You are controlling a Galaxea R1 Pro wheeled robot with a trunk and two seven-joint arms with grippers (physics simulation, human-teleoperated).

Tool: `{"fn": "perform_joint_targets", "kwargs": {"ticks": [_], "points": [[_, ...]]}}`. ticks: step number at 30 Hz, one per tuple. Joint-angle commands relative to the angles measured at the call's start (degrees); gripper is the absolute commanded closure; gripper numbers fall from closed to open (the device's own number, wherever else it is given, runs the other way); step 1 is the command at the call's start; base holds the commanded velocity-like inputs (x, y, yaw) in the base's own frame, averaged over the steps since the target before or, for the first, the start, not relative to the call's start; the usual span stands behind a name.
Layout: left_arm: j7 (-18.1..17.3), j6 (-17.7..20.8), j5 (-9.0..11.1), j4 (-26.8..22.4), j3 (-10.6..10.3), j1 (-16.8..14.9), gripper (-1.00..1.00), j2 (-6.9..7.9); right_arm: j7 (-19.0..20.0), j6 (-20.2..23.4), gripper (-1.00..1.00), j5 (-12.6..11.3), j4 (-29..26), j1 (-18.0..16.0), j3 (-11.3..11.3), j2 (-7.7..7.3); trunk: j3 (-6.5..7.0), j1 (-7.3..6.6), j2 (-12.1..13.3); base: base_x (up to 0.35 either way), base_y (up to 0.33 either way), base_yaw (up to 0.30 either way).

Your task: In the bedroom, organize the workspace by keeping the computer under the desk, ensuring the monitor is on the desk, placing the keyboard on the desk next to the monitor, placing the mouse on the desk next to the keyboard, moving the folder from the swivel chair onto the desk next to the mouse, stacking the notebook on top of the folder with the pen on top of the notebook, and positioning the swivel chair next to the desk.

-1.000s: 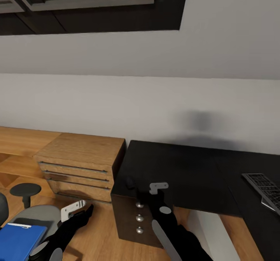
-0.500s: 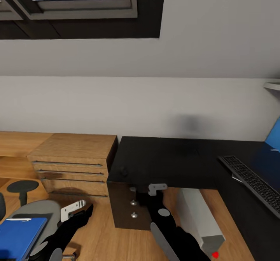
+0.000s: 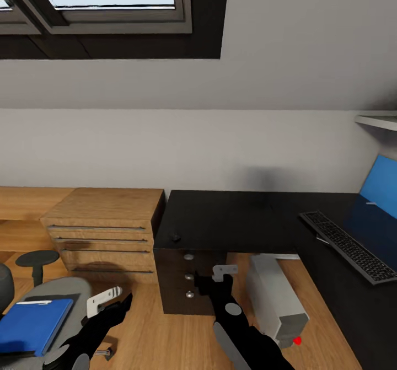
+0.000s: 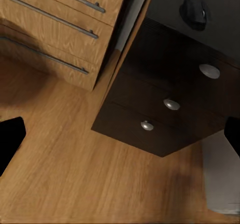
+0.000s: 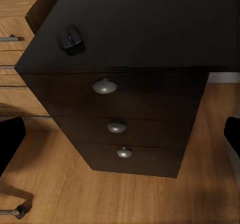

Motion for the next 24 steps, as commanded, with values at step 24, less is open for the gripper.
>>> {"fn": "perform_joint_targets", "kwargs": {"ticks": [24], "points": [[0.0,-26.5,-5.4,36.7,-1.0,0.0,-1.0,0.0,-0.5,-22.3,-1.0,-0.2,31.2,-0.1,1.7,0.68,-0.06,0.01,-0.1,-0.003,0.001,-0.001]]}}
